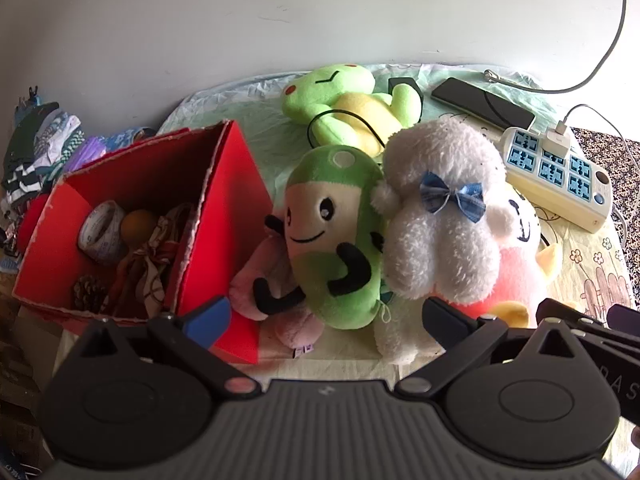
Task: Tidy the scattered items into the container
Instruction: 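Move the right gripper toward the white fluffy plush with blue bow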
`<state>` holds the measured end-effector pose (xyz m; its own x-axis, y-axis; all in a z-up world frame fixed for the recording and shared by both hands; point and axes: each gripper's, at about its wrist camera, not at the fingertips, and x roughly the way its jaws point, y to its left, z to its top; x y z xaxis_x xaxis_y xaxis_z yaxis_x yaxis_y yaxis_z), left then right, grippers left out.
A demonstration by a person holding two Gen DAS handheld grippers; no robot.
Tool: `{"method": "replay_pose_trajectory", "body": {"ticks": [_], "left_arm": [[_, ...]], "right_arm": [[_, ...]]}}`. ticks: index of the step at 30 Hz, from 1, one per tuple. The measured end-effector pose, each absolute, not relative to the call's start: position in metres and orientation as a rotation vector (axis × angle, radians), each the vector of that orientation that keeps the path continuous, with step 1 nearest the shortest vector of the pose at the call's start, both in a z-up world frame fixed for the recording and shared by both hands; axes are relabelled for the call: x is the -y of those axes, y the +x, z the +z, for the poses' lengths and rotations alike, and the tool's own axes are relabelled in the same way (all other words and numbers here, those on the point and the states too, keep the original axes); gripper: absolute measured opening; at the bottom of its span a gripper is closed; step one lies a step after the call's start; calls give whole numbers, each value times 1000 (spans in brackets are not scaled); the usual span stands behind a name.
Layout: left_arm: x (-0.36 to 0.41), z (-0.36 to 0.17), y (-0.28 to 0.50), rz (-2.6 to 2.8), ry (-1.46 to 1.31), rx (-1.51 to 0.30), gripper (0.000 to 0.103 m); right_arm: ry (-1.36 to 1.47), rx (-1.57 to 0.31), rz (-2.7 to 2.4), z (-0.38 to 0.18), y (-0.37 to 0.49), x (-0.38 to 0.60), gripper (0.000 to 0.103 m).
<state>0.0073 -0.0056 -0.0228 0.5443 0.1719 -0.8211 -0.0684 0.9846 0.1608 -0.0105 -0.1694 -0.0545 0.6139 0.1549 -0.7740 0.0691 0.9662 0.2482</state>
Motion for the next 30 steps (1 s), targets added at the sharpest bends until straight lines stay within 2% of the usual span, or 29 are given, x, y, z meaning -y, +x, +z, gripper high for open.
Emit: {"method": "replay_pose_trajectory", "body": {"ticks": [9,18,30], "left_arm": [[3,-29,10,131,110,-1000,102],[2,-30,6,123,107,-1001,102],[-1,-25,-2,116,111,-978,102]], "right_arm": [[242,-907,29,-55,-10,167,75],[249,-920,48,-55,-13,163,67],[252,-893,45,-47,-24,163,65]]}}
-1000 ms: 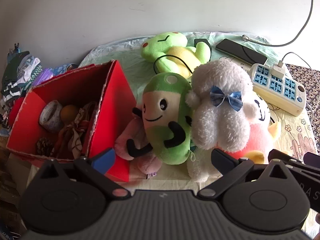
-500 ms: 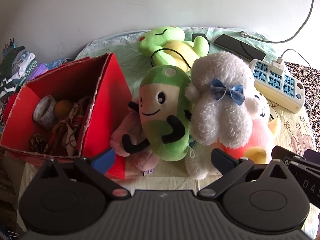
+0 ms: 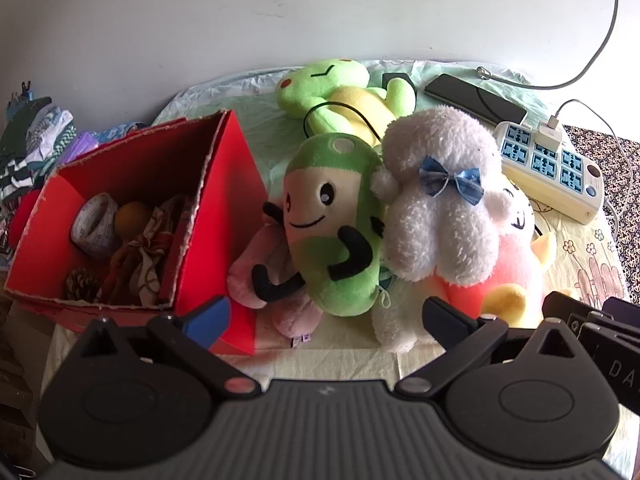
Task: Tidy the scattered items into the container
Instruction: 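Move the right gripper toward the white fluffy plush with blue bow, then close the right gripper on the white plush's body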
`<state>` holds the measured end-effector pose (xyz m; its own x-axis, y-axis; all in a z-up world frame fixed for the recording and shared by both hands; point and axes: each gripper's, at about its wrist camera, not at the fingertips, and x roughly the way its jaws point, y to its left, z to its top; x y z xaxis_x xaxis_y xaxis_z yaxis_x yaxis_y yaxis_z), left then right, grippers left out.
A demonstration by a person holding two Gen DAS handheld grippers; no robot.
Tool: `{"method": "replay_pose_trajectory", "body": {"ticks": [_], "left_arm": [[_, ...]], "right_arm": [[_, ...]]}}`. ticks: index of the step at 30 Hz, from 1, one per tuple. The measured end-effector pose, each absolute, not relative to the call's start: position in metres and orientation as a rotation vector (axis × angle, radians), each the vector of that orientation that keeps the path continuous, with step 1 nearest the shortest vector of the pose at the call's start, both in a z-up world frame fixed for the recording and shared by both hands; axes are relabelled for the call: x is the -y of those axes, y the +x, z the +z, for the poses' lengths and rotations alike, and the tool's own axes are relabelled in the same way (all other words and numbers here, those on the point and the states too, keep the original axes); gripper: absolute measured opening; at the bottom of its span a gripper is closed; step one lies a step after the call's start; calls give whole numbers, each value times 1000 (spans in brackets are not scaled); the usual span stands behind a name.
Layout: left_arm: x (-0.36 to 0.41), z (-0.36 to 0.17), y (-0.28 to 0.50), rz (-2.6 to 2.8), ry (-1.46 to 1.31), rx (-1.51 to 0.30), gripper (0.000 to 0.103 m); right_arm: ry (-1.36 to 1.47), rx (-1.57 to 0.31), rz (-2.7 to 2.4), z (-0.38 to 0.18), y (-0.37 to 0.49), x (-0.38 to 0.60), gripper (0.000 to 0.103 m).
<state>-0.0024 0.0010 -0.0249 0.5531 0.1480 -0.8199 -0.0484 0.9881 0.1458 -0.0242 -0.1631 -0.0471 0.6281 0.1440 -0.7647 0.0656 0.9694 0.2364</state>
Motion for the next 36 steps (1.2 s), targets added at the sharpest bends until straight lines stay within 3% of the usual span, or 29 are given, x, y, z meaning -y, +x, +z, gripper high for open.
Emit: {"method": "replay_pose_trajectory", "body": {"ticks": [7,26,28,31,36], "left_arm": [[-1,-27,-6,104,107,-986,102],[-9,-39,-6,56,86,-998,102],[-10,-38,-5,43,79,-991,100],[-10,-33,-1,-7,54,-980,88],[-5,-22,3,-80,30,-913,86]], "right_arm": [[238,-885,73,-45,-30,157,59],[270,-911,62,-55,-23,163,59],[277,-916,66,-57,-21,163,59],[324,-903,95,-56,-17,167,58],[413,-838,125,-45,-7,174,59]]}}
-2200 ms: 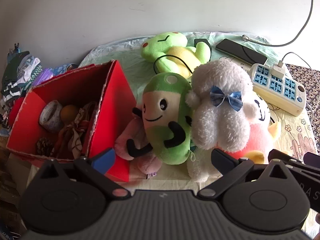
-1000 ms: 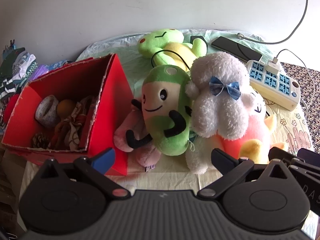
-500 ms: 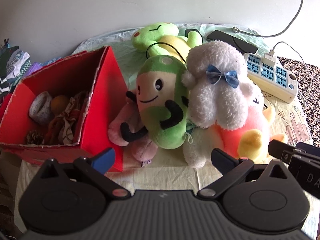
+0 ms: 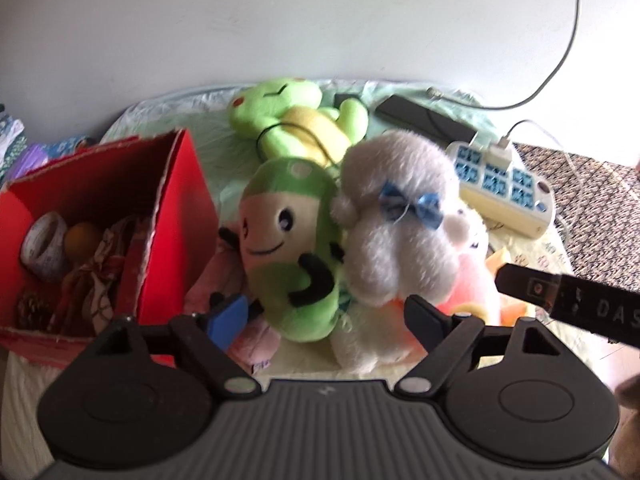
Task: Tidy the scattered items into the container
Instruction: 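Close the right gripper on the white plush's body, then lift the white plush with the right gripper and lower it into the red box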
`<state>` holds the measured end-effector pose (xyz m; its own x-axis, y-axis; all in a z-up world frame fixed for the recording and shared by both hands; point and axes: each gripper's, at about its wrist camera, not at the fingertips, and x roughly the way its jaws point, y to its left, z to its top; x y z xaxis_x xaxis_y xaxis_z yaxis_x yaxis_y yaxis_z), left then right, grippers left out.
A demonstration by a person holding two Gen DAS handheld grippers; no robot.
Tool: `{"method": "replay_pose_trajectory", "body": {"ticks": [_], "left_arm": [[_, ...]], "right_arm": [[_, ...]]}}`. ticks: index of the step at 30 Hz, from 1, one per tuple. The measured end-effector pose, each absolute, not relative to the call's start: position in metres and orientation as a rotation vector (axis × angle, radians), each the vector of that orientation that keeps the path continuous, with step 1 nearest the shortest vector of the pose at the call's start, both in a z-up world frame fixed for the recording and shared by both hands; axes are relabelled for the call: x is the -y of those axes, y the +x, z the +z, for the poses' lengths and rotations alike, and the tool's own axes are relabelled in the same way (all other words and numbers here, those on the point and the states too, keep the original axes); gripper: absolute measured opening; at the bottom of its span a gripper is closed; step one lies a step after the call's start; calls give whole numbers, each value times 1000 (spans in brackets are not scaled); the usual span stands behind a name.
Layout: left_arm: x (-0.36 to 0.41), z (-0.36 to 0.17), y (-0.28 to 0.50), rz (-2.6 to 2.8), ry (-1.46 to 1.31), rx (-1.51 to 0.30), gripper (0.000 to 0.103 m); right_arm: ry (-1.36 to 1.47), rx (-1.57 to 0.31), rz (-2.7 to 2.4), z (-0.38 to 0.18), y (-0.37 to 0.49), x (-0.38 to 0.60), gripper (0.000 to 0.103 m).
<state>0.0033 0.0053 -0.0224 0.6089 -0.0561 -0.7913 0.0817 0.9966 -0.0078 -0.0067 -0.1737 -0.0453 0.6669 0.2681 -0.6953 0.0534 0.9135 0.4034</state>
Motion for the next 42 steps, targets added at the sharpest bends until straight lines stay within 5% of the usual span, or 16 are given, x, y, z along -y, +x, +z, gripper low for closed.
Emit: {"method": "replay_pose_trajectory", "body": {"ticks": [20,24,42], "left_arm": [[13,-42,25,-308,2,-906,55],[8,-45,29,-318,-17,-921,50],[25,-11,-17,-345,72,-776,46]], "right_arm": [[519,-898,368,-73,53,150,67],[538,-889,425,-77,50,148,50],[489,-713,443,-48,5,157,41]]}}
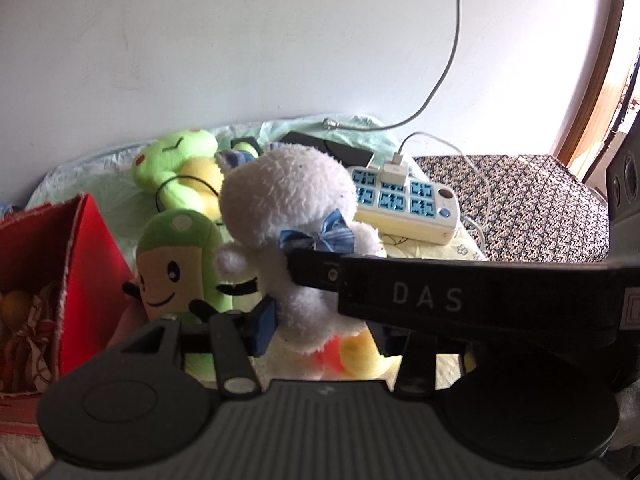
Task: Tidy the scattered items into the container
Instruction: 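Lift the white plush with the right gripper and lower it into the red box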
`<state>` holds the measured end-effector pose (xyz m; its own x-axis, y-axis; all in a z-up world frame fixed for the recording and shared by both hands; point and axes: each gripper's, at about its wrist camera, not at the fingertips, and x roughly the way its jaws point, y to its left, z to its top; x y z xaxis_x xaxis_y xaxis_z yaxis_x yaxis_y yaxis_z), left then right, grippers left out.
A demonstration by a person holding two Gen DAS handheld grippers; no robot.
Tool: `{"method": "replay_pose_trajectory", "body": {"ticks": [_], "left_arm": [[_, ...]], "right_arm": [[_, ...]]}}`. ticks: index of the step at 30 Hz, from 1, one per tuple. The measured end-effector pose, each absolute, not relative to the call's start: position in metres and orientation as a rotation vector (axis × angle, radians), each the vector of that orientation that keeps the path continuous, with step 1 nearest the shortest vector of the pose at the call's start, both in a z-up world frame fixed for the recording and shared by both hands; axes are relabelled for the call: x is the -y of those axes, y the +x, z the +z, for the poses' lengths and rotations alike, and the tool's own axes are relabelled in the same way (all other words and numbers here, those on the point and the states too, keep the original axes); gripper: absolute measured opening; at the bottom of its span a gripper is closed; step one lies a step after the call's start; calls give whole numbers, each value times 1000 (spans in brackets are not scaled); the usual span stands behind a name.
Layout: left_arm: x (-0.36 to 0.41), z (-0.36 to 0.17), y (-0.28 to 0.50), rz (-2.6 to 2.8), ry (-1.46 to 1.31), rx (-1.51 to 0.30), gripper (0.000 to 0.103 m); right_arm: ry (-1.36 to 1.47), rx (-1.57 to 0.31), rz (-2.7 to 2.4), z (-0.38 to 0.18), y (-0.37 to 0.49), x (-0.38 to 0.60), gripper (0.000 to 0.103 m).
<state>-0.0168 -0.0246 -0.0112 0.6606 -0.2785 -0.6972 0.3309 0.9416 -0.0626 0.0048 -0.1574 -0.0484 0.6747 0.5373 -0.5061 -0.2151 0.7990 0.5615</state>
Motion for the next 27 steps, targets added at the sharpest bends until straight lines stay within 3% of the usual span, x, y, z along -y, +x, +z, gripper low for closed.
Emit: {"method": "replay_pose_trajectory", "body": {"ticks": [17,27], "left_arm": [[-25,24,-69,-288,80,-653,45],[-130,36,-74,-201,59,-618,44]], "right_arm": [[454,-602,498,-17,-37,109,42],[436,-578,568,0,-25,10,42]]}}
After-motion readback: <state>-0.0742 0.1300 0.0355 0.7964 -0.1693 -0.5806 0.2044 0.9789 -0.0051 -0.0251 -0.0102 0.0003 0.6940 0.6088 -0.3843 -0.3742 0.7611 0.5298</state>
